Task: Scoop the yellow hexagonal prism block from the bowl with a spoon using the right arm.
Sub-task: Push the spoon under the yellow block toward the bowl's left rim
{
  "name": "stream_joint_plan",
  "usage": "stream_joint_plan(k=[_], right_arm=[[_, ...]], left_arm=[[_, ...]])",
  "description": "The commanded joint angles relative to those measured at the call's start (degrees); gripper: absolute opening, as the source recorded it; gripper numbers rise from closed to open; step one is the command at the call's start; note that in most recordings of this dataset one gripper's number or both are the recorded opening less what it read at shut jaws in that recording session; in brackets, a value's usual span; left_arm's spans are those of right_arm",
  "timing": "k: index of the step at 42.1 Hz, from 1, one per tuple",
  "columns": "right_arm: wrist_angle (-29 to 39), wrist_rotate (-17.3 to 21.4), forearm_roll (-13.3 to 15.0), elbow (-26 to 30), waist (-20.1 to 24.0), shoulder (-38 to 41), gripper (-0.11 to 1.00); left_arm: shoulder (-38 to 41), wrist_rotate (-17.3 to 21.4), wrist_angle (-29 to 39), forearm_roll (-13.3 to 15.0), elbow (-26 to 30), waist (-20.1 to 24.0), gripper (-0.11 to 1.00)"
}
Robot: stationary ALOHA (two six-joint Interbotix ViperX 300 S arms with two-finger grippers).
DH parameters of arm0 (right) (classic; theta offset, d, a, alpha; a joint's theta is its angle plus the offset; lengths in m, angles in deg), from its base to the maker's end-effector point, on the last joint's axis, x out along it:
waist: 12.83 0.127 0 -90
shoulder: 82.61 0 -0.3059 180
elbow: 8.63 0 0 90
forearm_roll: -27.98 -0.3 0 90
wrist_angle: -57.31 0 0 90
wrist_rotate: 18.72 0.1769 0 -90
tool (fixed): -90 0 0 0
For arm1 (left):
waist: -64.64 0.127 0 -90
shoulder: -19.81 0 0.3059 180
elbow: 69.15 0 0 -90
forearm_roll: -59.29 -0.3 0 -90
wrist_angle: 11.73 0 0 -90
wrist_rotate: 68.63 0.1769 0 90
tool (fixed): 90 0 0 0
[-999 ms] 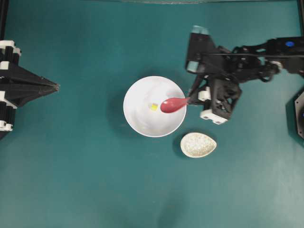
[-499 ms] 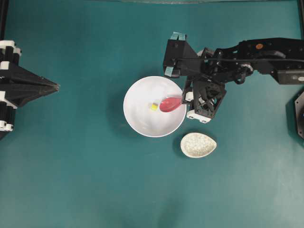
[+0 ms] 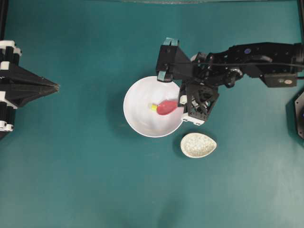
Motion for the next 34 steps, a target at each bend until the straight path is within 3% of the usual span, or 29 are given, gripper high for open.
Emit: stream_joint_plan(k=[1,34], right_arm=[[-1.05,0.09,0.09,1.49,0.18,-0.09,0.23],[-11.6,0.09,-0.18,3.43,1.32,1.58,0.23]], left_arm=[[0.53,0.0,-0.7,-0.18,0.79,-0.09,0.0],[0.44,0.0,-0.7,-0.18,0.88,-0.09,0.0]])
